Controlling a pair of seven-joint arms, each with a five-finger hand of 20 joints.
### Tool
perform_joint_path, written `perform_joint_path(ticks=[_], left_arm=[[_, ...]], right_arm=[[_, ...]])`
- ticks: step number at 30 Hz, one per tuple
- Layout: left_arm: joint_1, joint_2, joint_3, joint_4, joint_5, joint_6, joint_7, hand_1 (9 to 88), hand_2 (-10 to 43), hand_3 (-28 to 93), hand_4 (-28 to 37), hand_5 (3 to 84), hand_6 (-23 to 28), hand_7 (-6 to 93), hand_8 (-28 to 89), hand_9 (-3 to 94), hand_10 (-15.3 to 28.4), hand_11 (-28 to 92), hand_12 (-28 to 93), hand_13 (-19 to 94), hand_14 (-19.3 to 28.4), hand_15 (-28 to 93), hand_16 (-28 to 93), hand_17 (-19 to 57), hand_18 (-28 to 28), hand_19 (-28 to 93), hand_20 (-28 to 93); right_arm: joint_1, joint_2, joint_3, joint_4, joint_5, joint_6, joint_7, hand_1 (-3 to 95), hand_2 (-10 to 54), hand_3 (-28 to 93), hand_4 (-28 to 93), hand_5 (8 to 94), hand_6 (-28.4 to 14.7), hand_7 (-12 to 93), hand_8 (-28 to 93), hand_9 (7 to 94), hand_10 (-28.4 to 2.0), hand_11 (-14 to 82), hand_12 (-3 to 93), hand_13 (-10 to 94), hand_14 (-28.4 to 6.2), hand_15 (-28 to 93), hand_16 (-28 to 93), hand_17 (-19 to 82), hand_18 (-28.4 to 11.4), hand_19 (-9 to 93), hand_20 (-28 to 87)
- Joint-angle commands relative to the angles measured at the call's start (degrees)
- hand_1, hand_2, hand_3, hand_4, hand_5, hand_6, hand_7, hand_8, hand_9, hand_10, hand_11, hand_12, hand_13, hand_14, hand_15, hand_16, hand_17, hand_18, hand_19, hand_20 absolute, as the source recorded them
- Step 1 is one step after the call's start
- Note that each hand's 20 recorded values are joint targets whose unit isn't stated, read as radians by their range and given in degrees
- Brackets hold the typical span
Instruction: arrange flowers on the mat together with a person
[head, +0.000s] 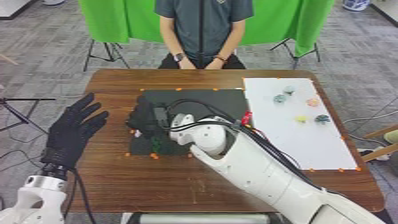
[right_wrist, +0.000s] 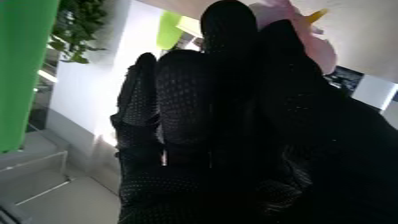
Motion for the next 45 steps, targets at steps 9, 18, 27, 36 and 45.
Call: perform_joint_path(ticks=[9,18,27,36,45], left_arm=[[0.3,-0.25,0.2,0.2,0.37,-0.05,-0.03,24.1,0.1,66,-28.2,24.8,3.2,21.8,-11,19.9,14.2,17,22,17,18.1,26,10,-13.5,23.7,49,6],[1.9,-2.84,0.02,-0.74,0.79,0.17,0.65,26.2,-3.2,69,-27.8,26.9,2.5,21.1,-11,20.4,12.0,15,19,18,14.2,22,6,-11.5,20.9,44,7],[2.9,-4.71,3.1,-1.48,1.13,4.23,5.71,28.2,-3.1,68,-25.7,27.4,2.3,19.2,-10,19.8,10.4,16,17,17,11.6,18,6,-10.8,19.9,41,9],[5.3,-10.34,1.95,-1.81,3.08,2.21,5.11,28.7,-3.0,68,-25.0,26.7,1.8,19.9,-10,19.8,10.1,17,16,18,11.2,17,6,-10.5,19.9,40,11],[6.9,-12.97,1.51,-2.02,3.37,0.42,3.88,28.6,-3.3,68,-24.9,26.7,2.0,19.4,-10,19.3,10.1,16,16,18,11.2,17,7,-10.3,20.0,41,11]], right_arm=[[1.6,0.2,-0.4,-1.8,-2.6,-4.8,2.3,37.4,-9.5,80,-28,64.1,2.0,38,-5,73.5,-7.4,28.8,32.7,67,-6.4,70,23,27,-17.4,74,43],[-1.1,6.4,5.0,-16.2,14.6,-13.5,7.2,30.4,-7.2,85,-28,61.1,2.2,34,-14,67.4,-9.1,32.6,25.2,64,-7.3,68,22,25,-17.7,73,42],[-24.0,24.1,41.3,-36.1,75.8,-19.3,19.5,18.4,4.1,86,-22,42.9,-3.0,23,-13,42.8,-13.5,21.9,24.2,37,-12.2,42,19,10,-23.1,50,31],[-58.5,30.9,69.6,-44.1,105.7,-8.1,20.7,16.4,-1.7,85,-23,36.2,-4.5,12,-9,35.5,-13.7,9.9,23.7,28,-12.8,17,29,2,-23.0,39,24],[-70.5,19.9,73.3,-51.4,106.7,-3.5,20.2,16.0,-2.2,84,-23,36.5,-4.9,13,-8,36.0,-14.1,9.5,24.2,30,-12.9,17,32,2,-23.4,41,25]])
